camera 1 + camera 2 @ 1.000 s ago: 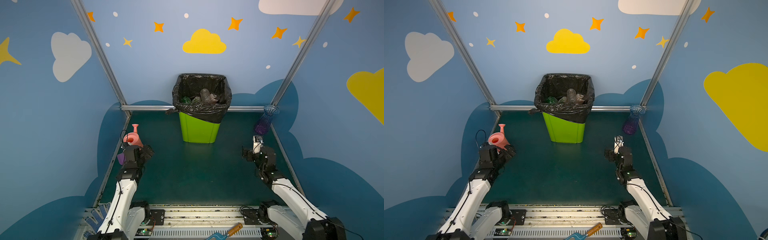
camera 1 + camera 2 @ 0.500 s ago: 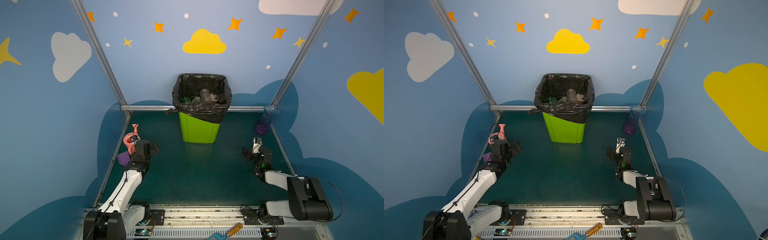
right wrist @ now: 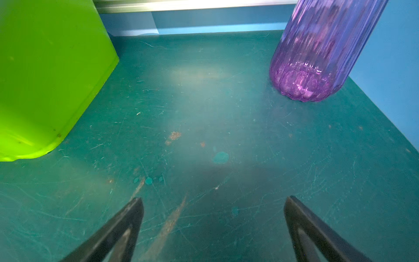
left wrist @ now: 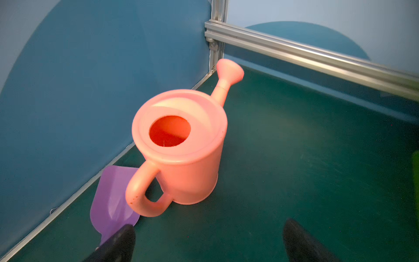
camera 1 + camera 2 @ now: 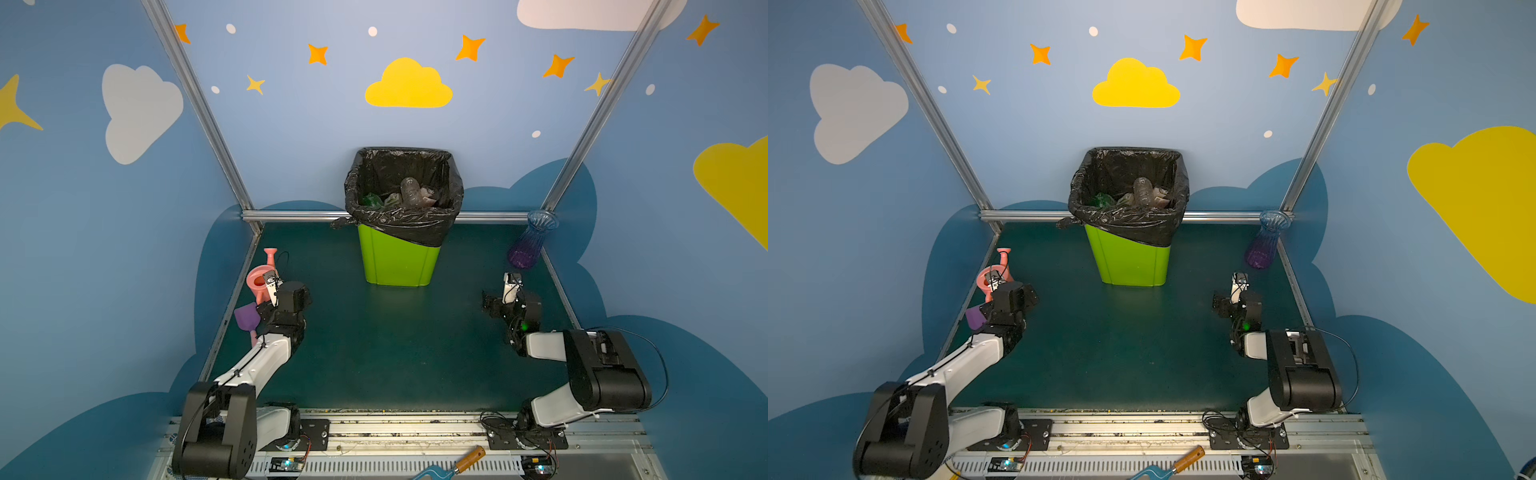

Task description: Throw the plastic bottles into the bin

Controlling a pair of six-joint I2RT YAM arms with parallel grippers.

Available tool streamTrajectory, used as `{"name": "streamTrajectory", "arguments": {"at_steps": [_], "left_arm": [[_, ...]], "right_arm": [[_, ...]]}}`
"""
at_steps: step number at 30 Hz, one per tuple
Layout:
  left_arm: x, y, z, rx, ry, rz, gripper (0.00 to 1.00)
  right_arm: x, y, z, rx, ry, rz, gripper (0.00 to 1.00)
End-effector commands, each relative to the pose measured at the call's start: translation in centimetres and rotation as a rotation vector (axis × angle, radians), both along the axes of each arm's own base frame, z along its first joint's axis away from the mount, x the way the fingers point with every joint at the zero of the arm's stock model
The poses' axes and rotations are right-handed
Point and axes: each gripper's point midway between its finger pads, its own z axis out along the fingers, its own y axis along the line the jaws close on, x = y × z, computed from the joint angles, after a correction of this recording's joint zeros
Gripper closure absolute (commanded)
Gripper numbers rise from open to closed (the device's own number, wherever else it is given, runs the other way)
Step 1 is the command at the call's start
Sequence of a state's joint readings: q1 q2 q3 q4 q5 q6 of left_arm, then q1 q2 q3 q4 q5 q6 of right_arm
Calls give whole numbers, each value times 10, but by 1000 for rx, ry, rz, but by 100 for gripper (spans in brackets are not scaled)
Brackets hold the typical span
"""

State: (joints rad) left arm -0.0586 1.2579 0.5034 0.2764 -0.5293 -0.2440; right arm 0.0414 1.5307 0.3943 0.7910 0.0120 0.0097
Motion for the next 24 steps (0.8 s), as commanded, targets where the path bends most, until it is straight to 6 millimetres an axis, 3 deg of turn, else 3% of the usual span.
{"name": "streamTrajectory", "arguments": {"at_steps": [1, 4, 7, 13, 15, 19, 24], "left_arm": [[9, 11, 4, 65, -67, 45, 0], [16, 6, -13, 50, -72, 4, 0], [19, -1, -17, 43, -79, -37, 0], [26, -40, -30, 74, -97, -283, 0], [31, -36, -33, 80, -148, -249, 0], [37, -35, -39, 31, -34, -279, 0], [40, -31, -41, -4, -48, -279, 0]], "right_arm": [[5, 1, 12, -1, -27, 15, 2], [5, 1, 11, -1, -26, 15, 2], [5, 1, 12, -1, -27, 14, 2], [5, 1, 12, -1, -28, 15, 2], [5, 1, 11, -2, -26, 15, 2], [5, 2, 12, -7, -29, 15, 2], [4, 2, 11, -8, -28, 14, 2]]}}
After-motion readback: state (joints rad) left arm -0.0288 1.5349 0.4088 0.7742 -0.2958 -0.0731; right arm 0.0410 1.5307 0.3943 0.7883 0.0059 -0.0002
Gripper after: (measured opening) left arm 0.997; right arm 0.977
